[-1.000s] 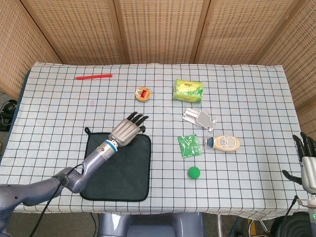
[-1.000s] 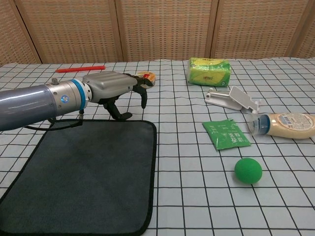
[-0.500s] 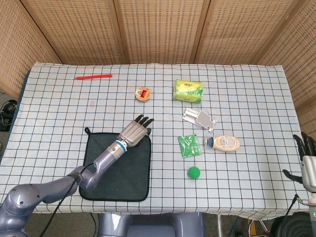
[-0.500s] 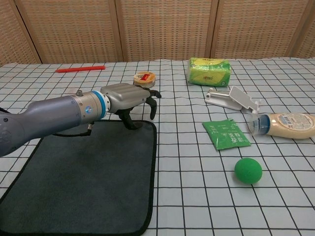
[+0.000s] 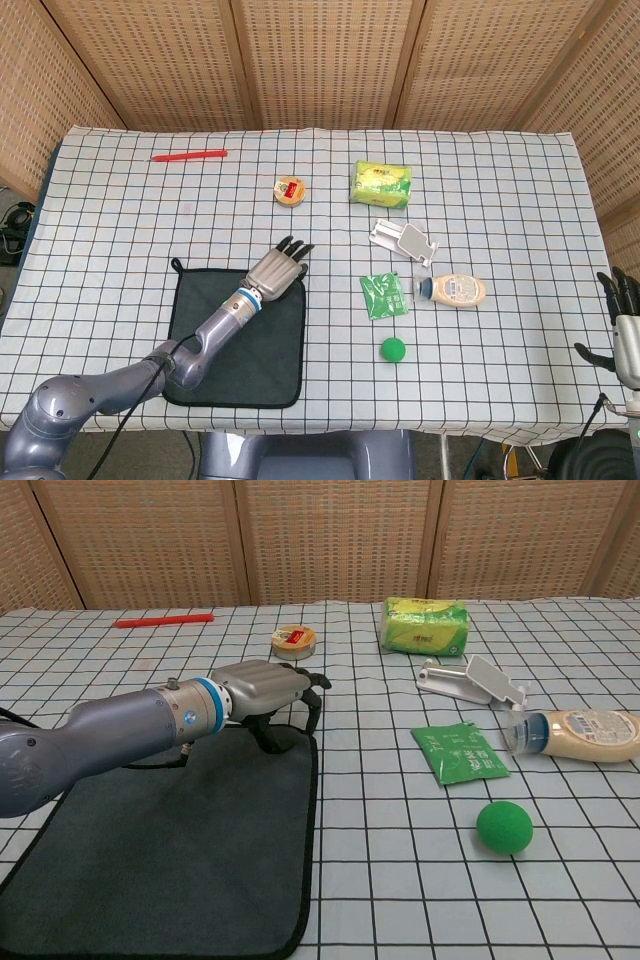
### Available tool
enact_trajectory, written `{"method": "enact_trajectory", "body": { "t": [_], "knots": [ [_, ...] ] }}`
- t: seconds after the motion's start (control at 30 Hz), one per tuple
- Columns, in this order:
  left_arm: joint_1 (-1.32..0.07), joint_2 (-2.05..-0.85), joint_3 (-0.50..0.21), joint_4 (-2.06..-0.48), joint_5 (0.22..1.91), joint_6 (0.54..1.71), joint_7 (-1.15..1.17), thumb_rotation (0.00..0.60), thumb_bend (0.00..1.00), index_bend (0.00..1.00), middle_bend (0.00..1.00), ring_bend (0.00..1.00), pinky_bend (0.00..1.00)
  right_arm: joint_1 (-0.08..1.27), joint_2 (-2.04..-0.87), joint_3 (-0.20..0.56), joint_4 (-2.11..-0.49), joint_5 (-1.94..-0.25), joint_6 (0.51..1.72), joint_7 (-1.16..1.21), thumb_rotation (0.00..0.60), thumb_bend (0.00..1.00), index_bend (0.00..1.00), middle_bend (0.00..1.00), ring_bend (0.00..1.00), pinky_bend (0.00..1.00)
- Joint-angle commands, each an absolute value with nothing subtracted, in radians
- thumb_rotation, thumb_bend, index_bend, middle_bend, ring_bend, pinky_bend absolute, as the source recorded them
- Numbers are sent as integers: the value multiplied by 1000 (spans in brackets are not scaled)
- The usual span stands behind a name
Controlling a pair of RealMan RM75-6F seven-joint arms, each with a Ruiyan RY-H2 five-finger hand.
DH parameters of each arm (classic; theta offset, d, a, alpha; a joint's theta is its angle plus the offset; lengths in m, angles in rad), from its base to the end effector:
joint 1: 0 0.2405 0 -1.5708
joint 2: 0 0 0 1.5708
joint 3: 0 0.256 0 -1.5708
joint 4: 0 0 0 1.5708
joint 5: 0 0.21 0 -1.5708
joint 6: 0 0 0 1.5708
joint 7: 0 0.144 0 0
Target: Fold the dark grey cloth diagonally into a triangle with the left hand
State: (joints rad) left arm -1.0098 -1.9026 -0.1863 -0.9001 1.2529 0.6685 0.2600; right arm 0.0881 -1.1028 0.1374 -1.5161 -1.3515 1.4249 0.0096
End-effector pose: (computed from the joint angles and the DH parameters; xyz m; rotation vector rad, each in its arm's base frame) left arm -0.0958 0.3911 -0.1195 -2.1744 -0.6905 -0.7697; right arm -0.3448 -0.2002 0.1903 1.2502 -0.8669 0.7968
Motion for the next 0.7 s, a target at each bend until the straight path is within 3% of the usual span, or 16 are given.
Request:
{"method": "enact_trajectory", "body": {
  "t": [0.03, 0.33, 0.7],
  "knots": [
    [-1010, -1907, -186, -895, 1249, 669, 259, 600, 470, 431, 0, 0, 0, 88, -1103, 137, -1517, -1352, 1425, 10, 600, 0, 0, 0, 0, 0],
    [-1012, -1919, -185, -883, 1248, 683, 256, 600, 470, 519, 0, 0, 0, 89, -1103, 136, -1517, -1352, 1423, 9, 600, 0, 0, 0, 0, 0],
    [-1005, -1907, -188, -909, 1256, 723, 254, 600, 471, 531, 0, 0, 0, 88, -1100, 134, -1521, -1360, 1427, 15, 600, 0, 0, 0, 0, 0]
  ]
}}
